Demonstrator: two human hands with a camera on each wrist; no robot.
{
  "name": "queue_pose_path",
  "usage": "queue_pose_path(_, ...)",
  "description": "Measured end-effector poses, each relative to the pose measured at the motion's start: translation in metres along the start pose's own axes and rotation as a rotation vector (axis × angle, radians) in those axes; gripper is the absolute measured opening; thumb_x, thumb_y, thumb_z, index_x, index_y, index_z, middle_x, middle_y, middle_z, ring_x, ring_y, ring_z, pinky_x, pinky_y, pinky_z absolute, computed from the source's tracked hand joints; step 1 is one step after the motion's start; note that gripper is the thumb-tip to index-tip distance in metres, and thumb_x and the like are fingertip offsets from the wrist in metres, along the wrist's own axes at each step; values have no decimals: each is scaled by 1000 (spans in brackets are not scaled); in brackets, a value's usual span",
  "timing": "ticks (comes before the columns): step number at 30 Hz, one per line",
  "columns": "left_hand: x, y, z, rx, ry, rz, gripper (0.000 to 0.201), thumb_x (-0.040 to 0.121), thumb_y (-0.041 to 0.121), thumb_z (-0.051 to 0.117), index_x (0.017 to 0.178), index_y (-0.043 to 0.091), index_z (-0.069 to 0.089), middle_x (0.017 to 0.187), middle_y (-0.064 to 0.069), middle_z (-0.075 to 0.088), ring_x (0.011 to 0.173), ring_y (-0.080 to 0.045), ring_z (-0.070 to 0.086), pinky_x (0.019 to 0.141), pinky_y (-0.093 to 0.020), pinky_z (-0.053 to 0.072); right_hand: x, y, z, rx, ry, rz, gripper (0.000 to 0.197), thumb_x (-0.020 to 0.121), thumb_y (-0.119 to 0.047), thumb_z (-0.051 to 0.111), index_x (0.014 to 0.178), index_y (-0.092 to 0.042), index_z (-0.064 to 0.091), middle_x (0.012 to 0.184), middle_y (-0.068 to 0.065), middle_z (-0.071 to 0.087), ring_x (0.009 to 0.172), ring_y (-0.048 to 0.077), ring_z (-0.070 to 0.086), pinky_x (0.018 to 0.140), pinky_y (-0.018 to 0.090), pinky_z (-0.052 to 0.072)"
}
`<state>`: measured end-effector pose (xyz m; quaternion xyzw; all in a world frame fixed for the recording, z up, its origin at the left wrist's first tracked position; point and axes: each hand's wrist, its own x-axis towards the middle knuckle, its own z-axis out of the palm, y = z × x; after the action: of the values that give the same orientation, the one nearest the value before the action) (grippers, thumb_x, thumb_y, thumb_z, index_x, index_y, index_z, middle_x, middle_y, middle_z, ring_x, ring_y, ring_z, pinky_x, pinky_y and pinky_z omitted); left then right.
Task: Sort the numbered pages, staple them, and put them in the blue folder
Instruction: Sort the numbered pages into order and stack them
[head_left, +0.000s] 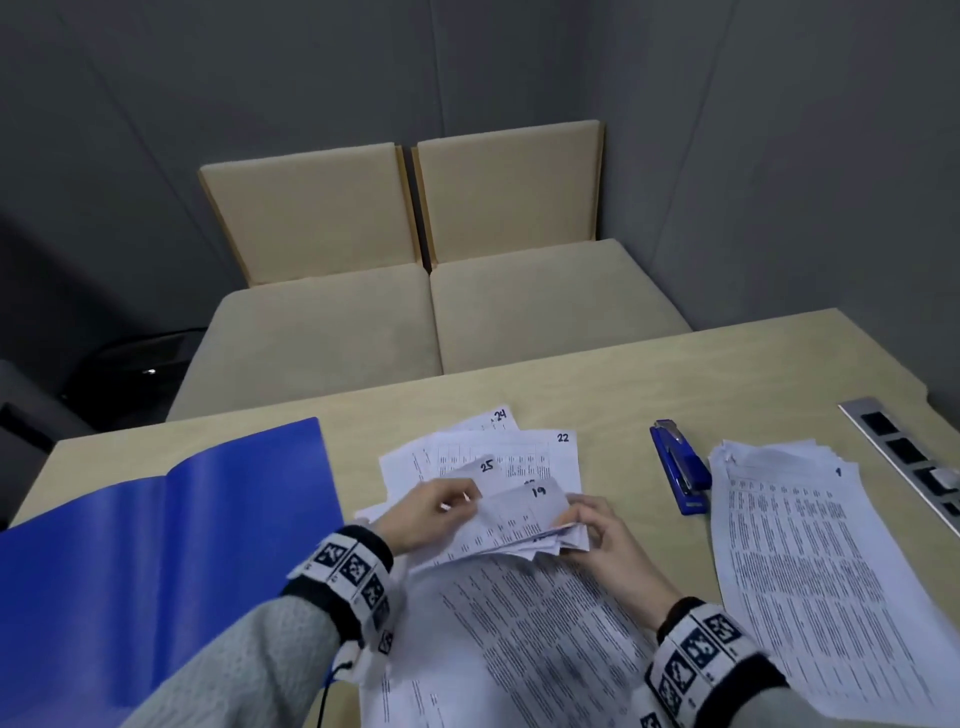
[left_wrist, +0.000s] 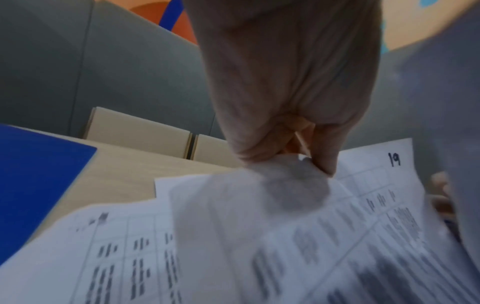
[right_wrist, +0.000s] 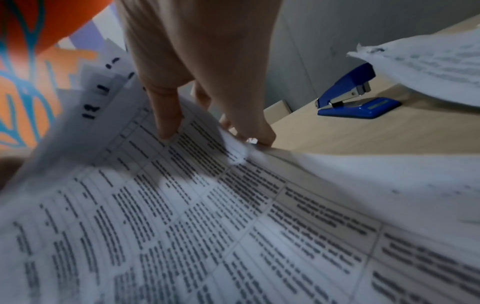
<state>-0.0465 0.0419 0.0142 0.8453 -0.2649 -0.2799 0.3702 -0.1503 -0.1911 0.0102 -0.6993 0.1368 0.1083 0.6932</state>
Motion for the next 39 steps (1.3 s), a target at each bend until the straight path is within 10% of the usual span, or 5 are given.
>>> queue_pose_path(9, 15, -33, 20, 362, 410, -162, 52, 90, 26, 56, 139, 18, 39, 125, -1, 50, 114, -22, 46, 98, -40, 38, -1, 20, 1, -83, -19, -42, 11, 79, 1, 71, 84, 1, 61, 84, 15, 67, 80, 10, 60, 72, 23, 46)
queue_pose_path(15, 4, -37, 29, 393, 507, 124, 14, 75, 6, 72, 81, 18, 70, 86, 0, 64, 80, -24, 61, 76, -42, 50, -2, 26, -4, -68, -4, -32, 10, 79, -2, 72, 83, -3, 63, 84, 15, 67, 78, 13, 59, 70, 28, 43)
queue_pose_path(21, 5, -33, 32, 273, 305, -20, 17, 74, 22, 47, 89, 18, 54, 112, 2, 60, 110, -18, 53, 106, -41, 32, -2, 27, -4, -60, -12, -38, 9, 79, 0, 71, 82, 0, 62, 82, 11, 66, 77, 12, 59, 69, 25, 43)
queue_pose_path(28, 11, -23, 24, 191, 319, -58, 66, 82, 75, 24, 76, 17, 55, 83, 0, 52, 79, -14, 50, 76, -30, 40, -5, 23, -7, -28, -5, -41, 11, 79, 0, 71, 81, 2, 61, 74, 3, 64, 69, 10, 53, 60, 22, 38)
queue_pose_path(39, 14, 1, -9, 304, 73, -277, 14, 83, 15, 58, 95, 20, 53, 78, 5, 57, 68, -17, 55, 56, -22, 40, -9, 18, -13, 6, -9, -51, 10, 80, 4, 69, 83, 8, 60, 70, 0, 65, 60, 2, 55, 55, 13, 41)
